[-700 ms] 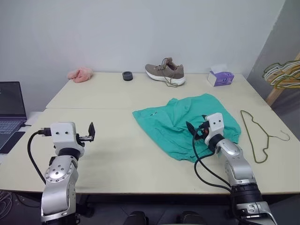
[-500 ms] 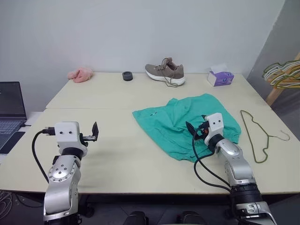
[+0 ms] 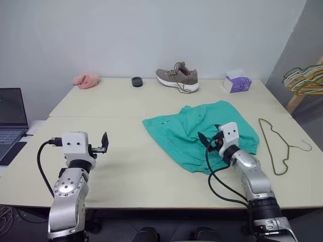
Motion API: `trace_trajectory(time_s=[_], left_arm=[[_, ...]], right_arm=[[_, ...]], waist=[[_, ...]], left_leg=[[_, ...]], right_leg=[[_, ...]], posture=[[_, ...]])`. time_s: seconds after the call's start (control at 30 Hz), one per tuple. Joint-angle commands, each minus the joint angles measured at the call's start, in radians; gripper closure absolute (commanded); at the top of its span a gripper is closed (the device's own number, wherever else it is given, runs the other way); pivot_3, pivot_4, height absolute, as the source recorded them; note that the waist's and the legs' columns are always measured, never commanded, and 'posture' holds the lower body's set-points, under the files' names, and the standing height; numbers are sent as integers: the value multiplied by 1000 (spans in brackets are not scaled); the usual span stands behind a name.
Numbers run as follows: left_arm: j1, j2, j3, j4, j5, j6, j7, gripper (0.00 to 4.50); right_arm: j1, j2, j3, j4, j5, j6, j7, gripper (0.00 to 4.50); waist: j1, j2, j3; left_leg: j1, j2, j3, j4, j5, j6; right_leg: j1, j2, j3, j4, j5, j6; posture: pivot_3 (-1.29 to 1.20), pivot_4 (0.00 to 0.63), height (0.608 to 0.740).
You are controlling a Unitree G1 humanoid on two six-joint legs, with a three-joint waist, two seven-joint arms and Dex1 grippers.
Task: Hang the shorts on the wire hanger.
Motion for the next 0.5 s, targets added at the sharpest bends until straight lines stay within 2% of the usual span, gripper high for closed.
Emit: trace_trajectory(time_s=[0.03,0.17,0.27,0.4,0.5], left_arm=[[3,6,19,-31,-24,-48,-21,0],[23,-2,21,-55,-98,-68,-79,0],[35,12,17,-60,-127,-72,-113,0],[60,77,24,-53,-182,-44,-216,0],[99,175,16,-50,-241,-7,-358,0]], right_arm=[[-13,-8,-2,-47,16,-26,17,53],[-17,-13,10,-55,19,-28,42,53],[-9,-44,44,-100,34,-6,126,53],[37,-190,136,-245,91,55,370,53],[62,-304,182,-328,117,135,479,53]], waist=[[0,0,0],[0,0,0],[0,1,1],[-2,2,2],[-4,2,3]], left_leg=[[0,0,0,0,0,0],[0,0,0,0,0,0],[0,0,0,0,0,0],[0,0,0,0,0,0],[0,0,0,-1,0,0]], right_leg=[[0,0,0,0,0,0],[0,0,0,0,0,0],[0,0,0,0,0,0],[0,0,0,-1,0,0],[0,0,-1,-3,-1,-1]], posture=[[107,0,740],[103,0,740],[91,0,740],[64,0,740],[41,0,740]])
